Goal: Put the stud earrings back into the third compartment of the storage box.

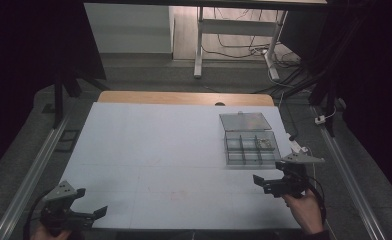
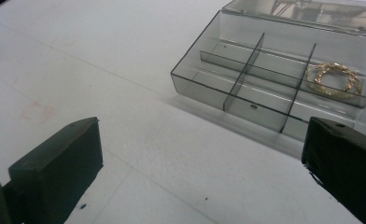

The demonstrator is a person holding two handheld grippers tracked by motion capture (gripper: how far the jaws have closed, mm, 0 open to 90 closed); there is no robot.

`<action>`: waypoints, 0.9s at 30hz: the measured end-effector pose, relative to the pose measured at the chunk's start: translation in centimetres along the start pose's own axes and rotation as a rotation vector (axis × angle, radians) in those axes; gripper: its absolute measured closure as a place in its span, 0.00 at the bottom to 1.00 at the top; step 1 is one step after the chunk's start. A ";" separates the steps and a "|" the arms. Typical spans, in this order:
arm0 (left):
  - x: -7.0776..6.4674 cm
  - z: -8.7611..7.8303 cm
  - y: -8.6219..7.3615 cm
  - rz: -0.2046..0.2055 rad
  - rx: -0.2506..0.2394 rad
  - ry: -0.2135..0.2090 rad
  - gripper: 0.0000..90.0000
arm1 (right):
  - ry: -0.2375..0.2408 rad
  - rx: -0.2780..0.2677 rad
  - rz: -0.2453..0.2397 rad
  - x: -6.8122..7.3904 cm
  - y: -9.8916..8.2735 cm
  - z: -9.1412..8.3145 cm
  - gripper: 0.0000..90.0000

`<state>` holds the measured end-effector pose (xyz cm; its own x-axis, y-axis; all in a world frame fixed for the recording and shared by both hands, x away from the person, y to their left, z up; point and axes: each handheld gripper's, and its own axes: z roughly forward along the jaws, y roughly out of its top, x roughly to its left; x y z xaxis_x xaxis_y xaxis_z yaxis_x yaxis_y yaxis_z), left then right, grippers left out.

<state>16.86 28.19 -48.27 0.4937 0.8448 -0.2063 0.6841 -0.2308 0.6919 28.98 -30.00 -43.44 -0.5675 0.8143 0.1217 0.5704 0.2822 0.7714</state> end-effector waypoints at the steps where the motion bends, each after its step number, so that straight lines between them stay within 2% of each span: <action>1: 0.0 0.0 0.0 -0.001 -0.001 0.000 0.00 | -0.005 -0.004 0.003 0.1 -0.2 -0.3 0.00; 10: 0.0 0.0 0.0 0.000 -0.004 0.001 0.00 | -0.041 0.003 0.001 1.0 -2.8 -2.0 0.00; 14: 0.0 0.0 0.0 0.002 -0.004 0.000 0.00 | -0.060 0.009 0.017 1.2 -3.5 -2.4 0.00; 19: 0.0 -0.1 -0.1 0.002 -0.004 0.000 0.00 | -0.045 0.045 0.033 1.4 -4.3 -2.5 0.00; 24: 0.0 0.0 -0.1 0.002 -0.002 0.000 0.00 | -0.042 0.105 0.024 1.6 -5.0 -2.4 0.00; 27: 0.0 0.0 0.0 0.003 0.001 0.000 0.00 | -0.039 0.103 0.027 1.7 -5.1 -2.6 0.00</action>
<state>16.82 28.18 -48.29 0.4954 0.8444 -0.2039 0.6832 -0.2337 0.6918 23.58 -31.38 -45.61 -0.5285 0.8410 0.1160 0.6448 0.3088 0.6992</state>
